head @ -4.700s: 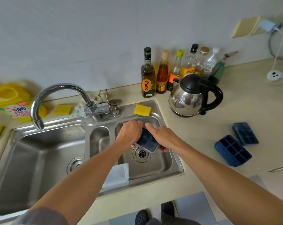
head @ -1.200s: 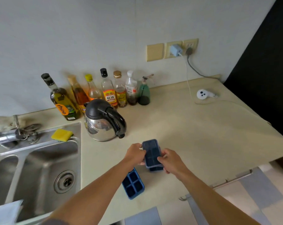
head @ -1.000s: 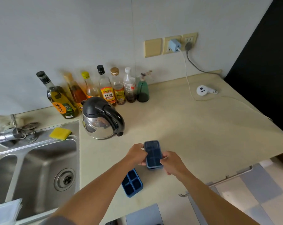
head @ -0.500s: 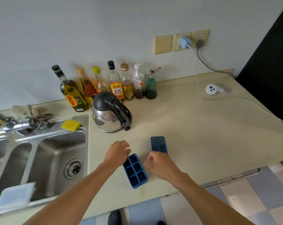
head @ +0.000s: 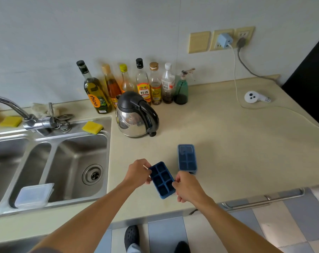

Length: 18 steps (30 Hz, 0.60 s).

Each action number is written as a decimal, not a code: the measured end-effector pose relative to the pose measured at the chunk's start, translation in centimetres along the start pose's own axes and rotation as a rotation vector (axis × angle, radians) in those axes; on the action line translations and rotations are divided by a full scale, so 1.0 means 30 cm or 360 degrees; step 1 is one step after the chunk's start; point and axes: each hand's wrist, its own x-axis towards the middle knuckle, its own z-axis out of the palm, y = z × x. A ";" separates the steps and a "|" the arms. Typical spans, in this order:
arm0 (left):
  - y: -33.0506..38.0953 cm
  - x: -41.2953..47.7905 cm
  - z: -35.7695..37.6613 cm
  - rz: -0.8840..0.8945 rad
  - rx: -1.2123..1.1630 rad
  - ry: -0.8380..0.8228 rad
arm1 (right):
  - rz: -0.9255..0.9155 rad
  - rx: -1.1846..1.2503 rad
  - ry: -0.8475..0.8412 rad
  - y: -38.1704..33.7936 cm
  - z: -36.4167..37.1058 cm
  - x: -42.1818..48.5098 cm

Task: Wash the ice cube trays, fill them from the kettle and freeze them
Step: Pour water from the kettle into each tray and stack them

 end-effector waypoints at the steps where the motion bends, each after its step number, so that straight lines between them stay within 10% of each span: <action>1: 0.009 -0.007 0.006 -0.0002 0.0008 -0.0010 | 0.0015 -0.0001 0.0027 0.005 -0.005 -0.002; 18: 0.058 -0.046 -0.017 0.0017 -0.0068 -0.0122 | 0.0080 -0.0071 0.0375 -0.048 -0.026 -0.004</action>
